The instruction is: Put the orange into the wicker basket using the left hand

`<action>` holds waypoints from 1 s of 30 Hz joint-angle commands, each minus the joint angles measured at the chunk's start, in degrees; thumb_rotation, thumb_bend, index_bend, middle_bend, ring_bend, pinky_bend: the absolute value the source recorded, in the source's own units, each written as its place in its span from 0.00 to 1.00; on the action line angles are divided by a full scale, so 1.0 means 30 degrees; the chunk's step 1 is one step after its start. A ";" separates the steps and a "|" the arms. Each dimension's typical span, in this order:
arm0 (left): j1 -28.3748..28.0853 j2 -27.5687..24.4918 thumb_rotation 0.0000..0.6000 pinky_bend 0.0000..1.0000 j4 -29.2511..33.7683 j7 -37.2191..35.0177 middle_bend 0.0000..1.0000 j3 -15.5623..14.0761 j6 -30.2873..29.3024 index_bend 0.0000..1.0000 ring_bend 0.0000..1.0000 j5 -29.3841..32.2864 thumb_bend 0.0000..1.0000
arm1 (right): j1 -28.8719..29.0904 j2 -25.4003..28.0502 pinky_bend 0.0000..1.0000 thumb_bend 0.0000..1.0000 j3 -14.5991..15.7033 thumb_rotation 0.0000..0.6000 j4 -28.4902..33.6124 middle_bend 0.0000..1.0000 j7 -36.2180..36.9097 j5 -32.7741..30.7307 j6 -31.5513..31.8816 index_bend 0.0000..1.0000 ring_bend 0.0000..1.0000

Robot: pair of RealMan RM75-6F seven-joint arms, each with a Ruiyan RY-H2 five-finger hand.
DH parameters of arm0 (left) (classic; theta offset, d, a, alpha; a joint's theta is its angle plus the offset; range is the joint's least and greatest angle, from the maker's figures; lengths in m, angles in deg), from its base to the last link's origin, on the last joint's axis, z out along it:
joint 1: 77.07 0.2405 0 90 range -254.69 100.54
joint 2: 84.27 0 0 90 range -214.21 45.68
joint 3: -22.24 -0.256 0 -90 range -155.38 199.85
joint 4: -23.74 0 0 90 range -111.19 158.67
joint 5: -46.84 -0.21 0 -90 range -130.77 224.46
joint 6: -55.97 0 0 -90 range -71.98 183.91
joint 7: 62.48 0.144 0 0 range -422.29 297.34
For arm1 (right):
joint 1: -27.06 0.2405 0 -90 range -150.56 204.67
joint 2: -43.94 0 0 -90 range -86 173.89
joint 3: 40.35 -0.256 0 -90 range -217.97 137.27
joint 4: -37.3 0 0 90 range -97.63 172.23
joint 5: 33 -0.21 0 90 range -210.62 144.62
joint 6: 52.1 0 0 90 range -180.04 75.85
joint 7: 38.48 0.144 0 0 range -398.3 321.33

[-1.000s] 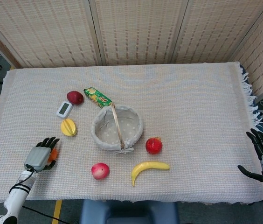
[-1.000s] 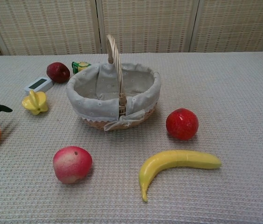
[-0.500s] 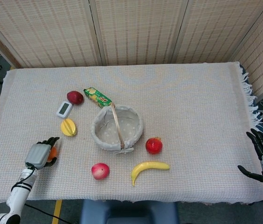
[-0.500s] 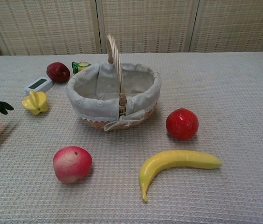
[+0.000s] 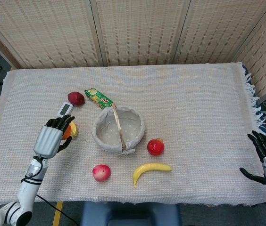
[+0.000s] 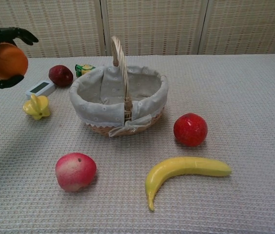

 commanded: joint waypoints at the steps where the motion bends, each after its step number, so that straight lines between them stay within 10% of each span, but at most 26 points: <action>1: -0.0860 0.0930 1.00 0.57 -0.0301 0.0245 0.17 0.0609 0.0529 0.17 0.44 0.0107 0.40 | -0.0008 0.0009 0.06 0.03 -0.0015 1.00 -0.0031 0.00 0.0066 -0.0003 0.0043 0.00 0.00; 18: -0.3158 0.5134 1.00 0.58 -0.4800 -0.1194 0.17 0.0956 0.0955 0.17 0.43 -0.0213 0.40 | 0.0026 0.0181 0.06 0.03 -0.0005 1.00 -0.0040 0.00 0.0369 -0.0066 -0.0043 0.00 0.00; 30: -0.3376 0.4092 1.00 0.30 -0.2719 -0.0601 0.00 0.0703 0.2586 0.00 0.07 0.1040 0.37 | 0.0059 0.0161 0.06 0.03 0.0064 1.00 -0.0070 0.00 0.0308 0.0026 -0.0107 0.00 0.00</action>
